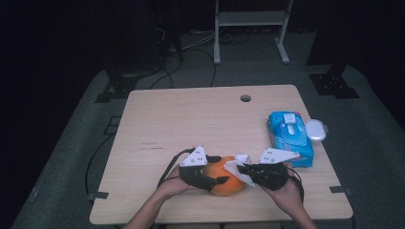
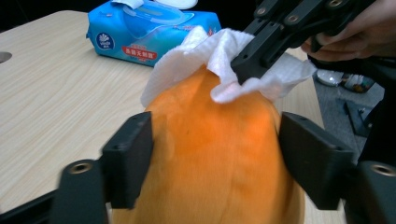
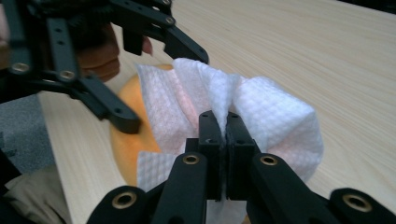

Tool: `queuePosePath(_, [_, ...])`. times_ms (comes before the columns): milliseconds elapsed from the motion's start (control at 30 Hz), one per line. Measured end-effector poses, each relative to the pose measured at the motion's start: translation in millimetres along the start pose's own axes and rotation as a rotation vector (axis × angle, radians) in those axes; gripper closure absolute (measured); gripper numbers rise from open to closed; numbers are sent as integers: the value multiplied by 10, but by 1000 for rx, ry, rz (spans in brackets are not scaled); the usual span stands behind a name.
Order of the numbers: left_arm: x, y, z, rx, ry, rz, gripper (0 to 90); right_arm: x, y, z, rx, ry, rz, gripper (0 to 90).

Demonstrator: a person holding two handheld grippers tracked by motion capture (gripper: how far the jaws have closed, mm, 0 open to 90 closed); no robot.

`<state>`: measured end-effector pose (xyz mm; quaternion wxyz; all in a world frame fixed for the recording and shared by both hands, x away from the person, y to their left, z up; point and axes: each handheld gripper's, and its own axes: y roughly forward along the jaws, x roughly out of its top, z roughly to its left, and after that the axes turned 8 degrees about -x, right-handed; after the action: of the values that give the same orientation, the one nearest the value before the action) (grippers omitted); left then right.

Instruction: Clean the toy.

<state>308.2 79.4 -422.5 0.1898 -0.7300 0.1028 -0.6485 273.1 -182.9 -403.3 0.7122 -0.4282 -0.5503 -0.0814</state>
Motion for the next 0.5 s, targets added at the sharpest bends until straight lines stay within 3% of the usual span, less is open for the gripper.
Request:
queuePosePath(100, [-17,-12,31,0,-12,-11,188,-16,-17,-52,-19,11,7,867])
queuePosePath(233, [-66,-15,66,-7,-19,9,120,-49,-11,-124,-19,44,9,865])
queuePosePath(367, [-107,-13,102,-27,-31,9,128,-78,-9,-183,-28,58,13,865])
queuePosePath(500, [-112,-17,82,-14,-18,18,232,-50,-38,-146,-38,50,3,866])
